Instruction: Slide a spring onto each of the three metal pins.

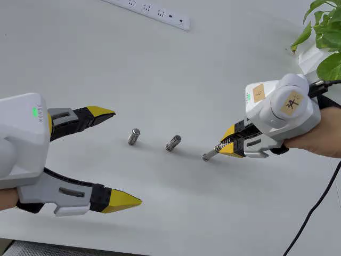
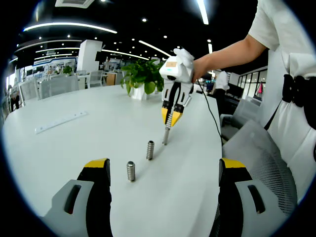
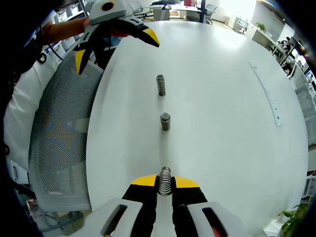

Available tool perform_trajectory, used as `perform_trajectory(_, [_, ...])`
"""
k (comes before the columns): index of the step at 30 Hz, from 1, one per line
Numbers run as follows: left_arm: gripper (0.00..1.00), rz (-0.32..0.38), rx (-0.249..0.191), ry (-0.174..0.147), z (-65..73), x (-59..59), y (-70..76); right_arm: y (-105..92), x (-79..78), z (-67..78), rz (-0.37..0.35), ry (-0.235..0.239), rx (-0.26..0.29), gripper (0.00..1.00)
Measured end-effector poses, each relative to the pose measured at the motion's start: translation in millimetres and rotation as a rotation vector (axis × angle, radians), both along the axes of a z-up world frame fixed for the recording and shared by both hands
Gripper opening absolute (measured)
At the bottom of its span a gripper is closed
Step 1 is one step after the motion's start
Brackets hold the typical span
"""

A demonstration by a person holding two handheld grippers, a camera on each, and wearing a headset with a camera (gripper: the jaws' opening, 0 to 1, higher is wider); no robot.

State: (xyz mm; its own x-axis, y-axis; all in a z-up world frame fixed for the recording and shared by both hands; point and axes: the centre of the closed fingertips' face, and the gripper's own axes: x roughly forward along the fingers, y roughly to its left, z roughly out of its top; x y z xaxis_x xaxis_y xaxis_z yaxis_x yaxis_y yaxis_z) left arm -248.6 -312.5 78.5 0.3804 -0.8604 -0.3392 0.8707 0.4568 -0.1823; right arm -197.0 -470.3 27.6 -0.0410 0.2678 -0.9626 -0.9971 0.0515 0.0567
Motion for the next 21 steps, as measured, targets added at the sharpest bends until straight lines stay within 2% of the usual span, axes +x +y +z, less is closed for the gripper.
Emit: perform_trajectory(21, [0.89,0.005,-0.003,0.006,-1.5,-0.4,0.5,-5.5,3.2,-8.3,-0.002,0.006,-0.002,0.07])
